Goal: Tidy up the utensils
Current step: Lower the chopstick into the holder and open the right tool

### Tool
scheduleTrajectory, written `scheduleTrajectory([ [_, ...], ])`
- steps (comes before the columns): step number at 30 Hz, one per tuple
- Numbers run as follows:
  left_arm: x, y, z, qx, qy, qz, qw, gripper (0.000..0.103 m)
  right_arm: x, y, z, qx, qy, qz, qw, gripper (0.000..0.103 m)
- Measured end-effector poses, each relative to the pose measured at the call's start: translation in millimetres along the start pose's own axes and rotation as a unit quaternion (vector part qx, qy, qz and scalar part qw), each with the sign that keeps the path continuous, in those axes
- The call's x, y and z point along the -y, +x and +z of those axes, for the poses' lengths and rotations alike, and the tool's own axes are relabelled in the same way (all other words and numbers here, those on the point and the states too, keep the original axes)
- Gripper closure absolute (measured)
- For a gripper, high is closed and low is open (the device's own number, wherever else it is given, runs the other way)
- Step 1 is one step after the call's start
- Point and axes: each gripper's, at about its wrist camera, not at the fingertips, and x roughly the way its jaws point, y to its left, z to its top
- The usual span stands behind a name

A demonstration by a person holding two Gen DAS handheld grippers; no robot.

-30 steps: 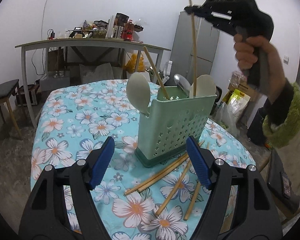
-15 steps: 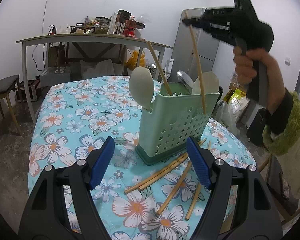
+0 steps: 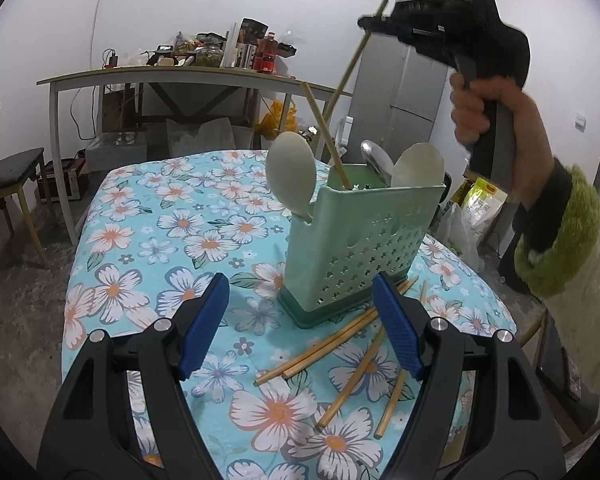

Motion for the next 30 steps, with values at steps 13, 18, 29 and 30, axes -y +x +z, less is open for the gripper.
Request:
scheduleTrajectory([
  [13,1.9,2.0,-0.5,-0.002,-0.003,-0.004,1.0000,0.033,3.7,-50.5,23.7,0.054,0.006,0.003,0.998,0.096],
  [18,2.2,1.8,-0.5,-0.002,-0.003,-0.004,1.0000,0.033,1.9,-71.6,23.5,0.062,0.003,0.010,0.998,0.096],
  [29,4.3,1.5,-0.7,-0.004,-0.002,-0.005,1.0000,0.033,8.9,-79.0,0.2,0.035,0.017,0.013,0.999,0.096],
  [30,4.2,1.4,-0.9,-0.003,-0.002,-0.005,1.0000,0.033,11.2,-78.9,-2.4,0.031,0.022,0.015,0.999,0.096],
])
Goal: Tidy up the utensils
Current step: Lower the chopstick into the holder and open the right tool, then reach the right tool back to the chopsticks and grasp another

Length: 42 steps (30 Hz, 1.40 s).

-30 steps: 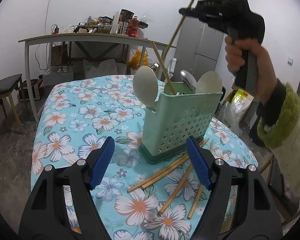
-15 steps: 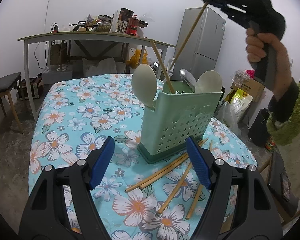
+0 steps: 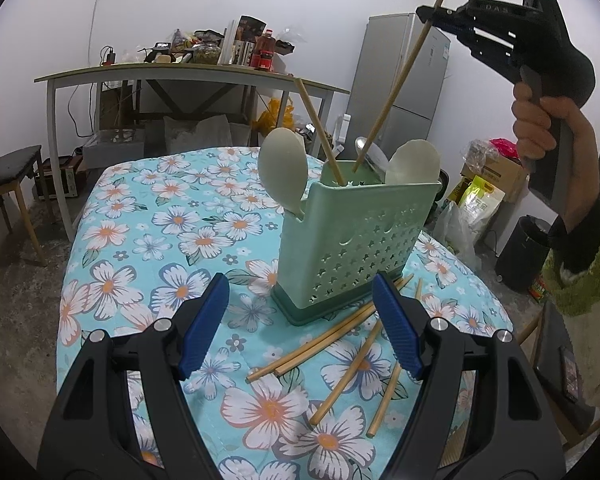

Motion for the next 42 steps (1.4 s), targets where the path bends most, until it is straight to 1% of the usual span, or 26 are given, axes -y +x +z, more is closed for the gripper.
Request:
scheduleTrajectory([
  [3,0.3,0.2,-0.3,0.000,0.000,0.000,1.0000,0.033,3.6,0.9,-4.8,-0.006,0.008,-0.001,1.000,0.096],
  [6,0.7,-0.2,-0.4,-0.001,0.000,-0.001,1.0000,0.033,9.6,6.0,-15.3,-0.023,0.021,0.000,1.000,0.096],
  [8,0.9,-0.6,-1.0,-0.002,-0.001,-0.001,1.0000,0.033,14.6,14.3,-28.2,-0.048,0.033,0.001,0.998,0.096],
  [10,0.3,-0.5,-1.4,-0.003,-0.002,-0.001,1.0000,0.033,19.2,22.3,-43.2,-0.076,0.042,-0.003,0.996,0.093],
  [11,-0.1,-0.1,-1.4,-0.004,-0.004,-0.002,1.0000,0.033,21.9,26.7,-51.6,-0.093,0.047,-0.005,0.995,0.084],
  [12,-0.7,0.4,-1.9,-0.006,-0.005,-0.001,1.0000,0.033,26.3,31.3,-61.7,-0.114,0.055,-0.006,0.992,0.067],
  [13,-1.1,0.6,-2.2,-0.008,-0.005,-0.001,1.0000,0.033,29.7,32.4,-68.1,-0.123,0.061,-0.009,0.990,0.061],
  [14,-1.6,0.8,-2.3,-0.009,-0.006,-0.001,0.9999,0.033,32.3,32.3,-73.0,-0.128,0.064,-0.011,0.990,0.058],
  [16,-1.8,0.8,-2.7,-0.011,-0.006,-0.001,0.9999,0.033,35.4,28.5,-78.5,-0.131,0.063,-0.015,0.989,0.055],
  [17,-1.8,1.0,-2.8,-0.012,-0.005,-0.001,0.9999,0.033,37.4,24.3,-79.4,-0.128,0.065,-0.016,0.989,0.049],
  [18,-1.8,1.4,-2.8,-0.012,-0.005,-0.002,0.9999,0.033,39.3,21.4,-78.9,-0.126,0.067,-0.016,0.990,0.046],
  [23,0.1,6.0,-3.8,-0.019,-0.008,-0.006,0.9998,0.033,60.3,-7.9,-83.0,-0.111,0.095,-0.032,0.989,0.041],
  [27,2.3,9.1,-4.7,-0.025,-0.006,-0.011,0.9996,0.033,83.7,-27.3,-101.5,-0.122,0.139,-0.047,0.982,0.040],
  [30,4.4,11.2,-5.5,-0.029,-0.003,-0.013,0.9995,0.033,102.6,-37.9,-127.4,-0.146,0.182,-0.060,0.970,0.040],
  [31,4.6,11.7,-5.7,-0.030,-0.002,-0.015,0.9995,0.033,110.5,-42.0,-140.2,-0.158,0.202,-0.066,0.964,0.040],
  [33,4.6,13.3,-6.5,-0.032,0.000,-0.014,0.9994,0.032,117.8,-47.9,-156.8,-0.169,0.228,-0.073,0.956,0.040],
  [35,4.3,15.1,-7.7,-0.036,0.001,-0.013,0.9993,0.032,127.0,-55.9,-178.6,-0.176,0.264,-0.069,0.946,0.040],
  [37,3.4,16.7,-8.7,-0.041,0.000,-0.012,0.9991,0.032,134.8,-58.4,-200.5,-0.187,0.303,-0.062,0.932,0.040],
  [40,2.5,18.8,-9.7,-0.045,0.000,-0.008,0.9989,0.032,138.1,-57.9,-224.8,-0.199,0.343,-0.048,0.917,0.041],
  [42,2.9,19.3,-10.5,-0.047,0.003,-0.005,0.9989,0.032,137.2,-53.6,-237.1,-0.208,0.360,-0.039,0.909,0.044],
])
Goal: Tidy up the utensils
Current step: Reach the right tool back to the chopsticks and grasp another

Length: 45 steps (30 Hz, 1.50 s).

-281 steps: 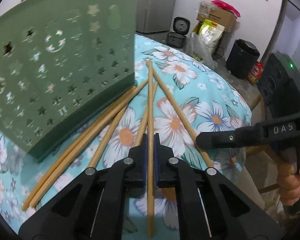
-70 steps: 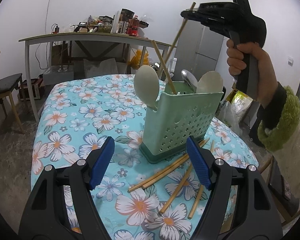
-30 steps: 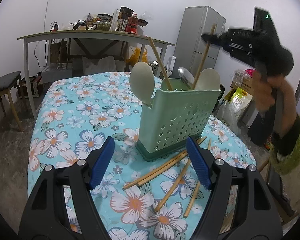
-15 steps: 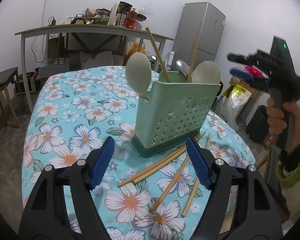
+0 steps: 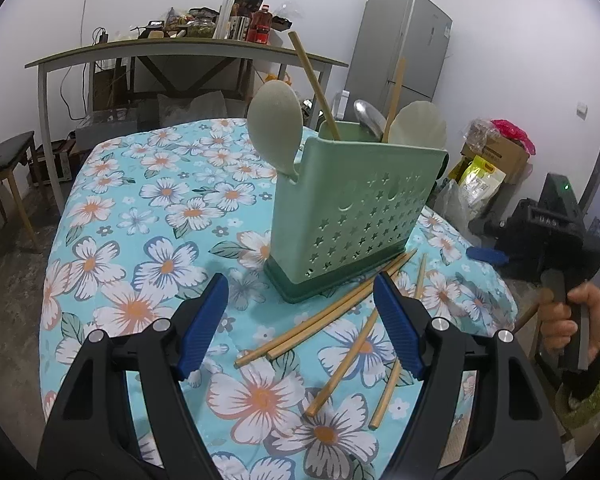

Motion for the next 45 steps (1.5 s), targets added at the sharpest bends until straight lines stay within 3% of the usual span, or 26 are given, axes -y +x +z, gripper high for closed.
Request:
scheduleTrajectory([
  [3,1.1,0.7,-2.0,-0.002,0.008,0.007,0.9999,0.032,3.5,14.8,-9.8,-0.025,0.020,0.012,0.999,0.048],
  [8,2.0,-0.9,-6.0,-0.004,0.013,0.013,0.9998,0.032,2.8,45.6,-20.8,-0.063,0.036,-0.005,0.997,0.057],
  [16,5.5,-2.3,-11.0,-0.010,0.024,0.012,0.9996,0.032,-5.2,68.7,-21.4,-0.061,0.024,-0.044,0.997,0.069],
  [20,14.4,-1.9,-14.3,-0.018,0.036,0.002,0.9992,0.032,-6.1,72.8,-21.5,-0.056,0.017,-0.061,0.996,0.085],
  [26,31.1,2.7,-17.3,-0.028,0.069,-0.010,0.9972,0.032,3.0,67.4,-18.6,-0.058,0.027,-0.043,0.997,0.087],
  [33,52.1,33.2,-27.6,-0.091,0.119,-0.009,0.9887,0.032,19.7,36.0,-26.2,-0.051,0.030,-0.043,0.997,0.087],
  [39,58.4,63.4,-38.1,-0.151,0.121,-0.017,0.9809,0.046,33.5,25.7,-26.3,-0.046,0.044,-0.034,0.997,0.087],
  [45,58.0,75.0,-38.1,-0.158,0.121,-0.006,0.9800,0.059,38.2,25.5,-24.3,-0.045,0.045,-0.025,0.998,0.087],
])
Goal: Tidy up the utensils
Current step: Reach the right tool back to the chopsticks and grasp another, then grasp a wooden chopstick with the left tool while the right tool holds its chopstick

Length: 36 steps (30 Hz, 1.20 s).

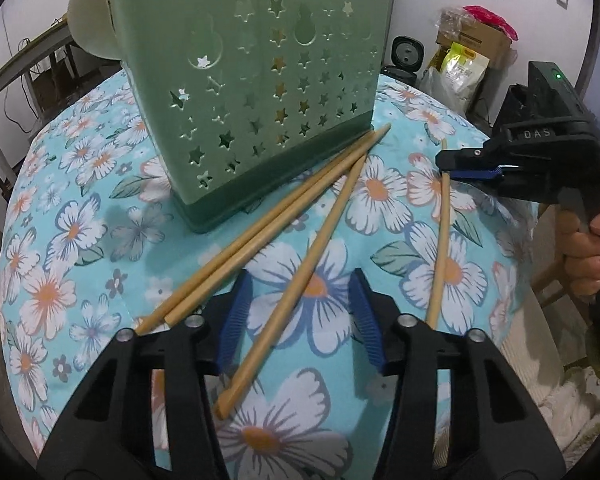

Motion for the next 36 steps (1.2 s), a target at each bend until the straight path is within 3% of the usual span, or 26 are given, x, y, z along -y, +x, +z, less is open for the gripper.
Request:
scheduleTrajectory([
  [5,0.9,2.1,3.2,0.002,-0.004,0.004,1.0000,0.083,6.6,-3.2,-2.4,0.000,0.000,0.007,1.000,0.087],
  [14,2.1,-13.7,-4.0,-0.020,0.011,-0.028,0.9994,0.092,8.5,-4.1,-3.7,0.000,0.000,0.010,1.000,0.087],
  [18,-1.8,-25.0,-15.7,-0.041,0.018,-0.036,0.9983,0.094,8.4,-4.6,-3.8,0.001,0.000,0.011,1.000,0.087],
  [27,-22.3,-48.7,-46.9,-0.091,0.028,-0.017,0.9953,0.093,8.3,-5.0,-4.0,0.001,0.000,0.010,1.000,0.087],
  [32,-22.8,-44.5,-38.1,-0.092,0.023,-0.021,0.9952,0.079,8.6,-5.5,-3.9,0.000,0.001,0.011,1.000,0.087],
  [36,-16.2,-29.6,-20.8,-0.086,0.029,-0.028,0.9955,0.079,8.2,-5.4,-3.9,0.000,0.001,0.011,1.000,0.087],
])
